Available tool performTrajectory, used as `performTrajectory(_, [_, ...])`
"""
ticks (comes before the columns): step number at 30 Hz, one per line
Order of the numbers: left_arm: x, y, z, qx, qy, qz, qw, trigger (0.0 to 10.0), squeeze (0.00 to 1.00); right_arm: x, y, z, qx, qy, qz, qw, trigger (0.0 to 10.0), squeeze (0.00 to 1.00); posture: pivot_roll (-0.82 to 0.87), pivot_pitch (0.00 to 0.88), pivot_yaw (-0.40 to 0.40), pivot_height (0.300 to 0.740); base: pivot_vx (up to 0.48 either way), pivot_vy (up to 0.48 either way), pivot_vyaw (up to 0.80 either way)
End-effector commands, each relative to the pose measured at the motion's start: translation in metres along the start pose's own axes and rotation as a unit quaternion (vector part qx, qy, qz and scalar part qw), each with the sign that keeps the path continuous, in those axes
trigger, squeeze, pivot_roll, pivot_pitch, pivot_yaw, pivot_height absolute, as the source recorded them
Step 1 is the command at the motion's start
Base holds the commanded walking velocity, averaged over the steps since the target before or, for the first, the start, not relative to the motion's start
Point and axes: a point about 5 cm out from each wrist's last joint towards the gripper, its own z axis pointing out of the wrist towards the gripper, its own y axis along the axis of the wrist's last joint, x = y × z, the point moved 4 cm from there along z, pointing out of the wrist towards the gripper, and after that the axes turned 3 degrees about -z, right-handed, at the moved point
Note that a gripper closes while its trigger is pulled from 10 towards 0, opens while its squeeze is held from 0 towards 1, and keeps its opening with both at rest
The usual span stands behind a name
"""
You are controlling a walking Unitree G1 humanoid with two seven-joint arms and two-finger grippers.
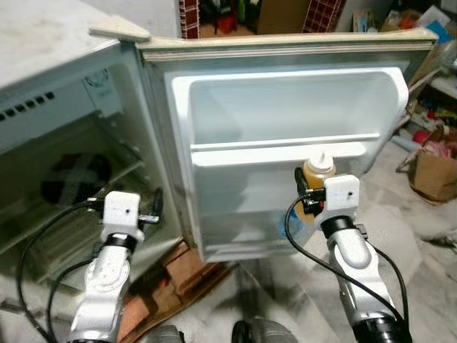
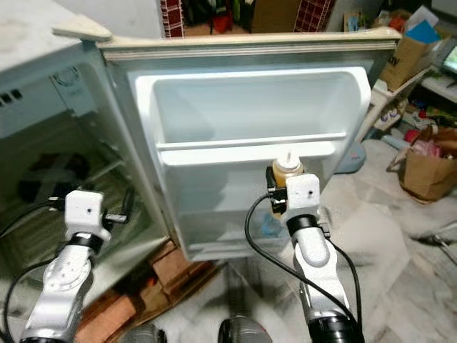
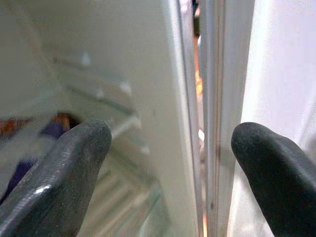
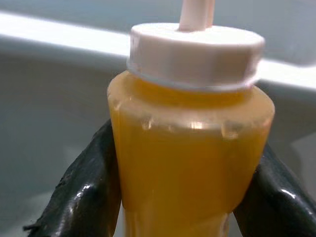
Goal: Restocking fridge
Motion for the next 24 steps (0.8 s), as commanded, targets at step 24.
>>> performTrajectory(24, [0.0065,-0.0010,-0.0092,0.016,0.005,0.006,1.000,10.0,0.00,0.0064,-0.0078,-0.0035,0.017,0.008,0.013,1.000,10.0,0.00,0.08,0.147,-0.031,0.600,0.000,0.000,0.00])
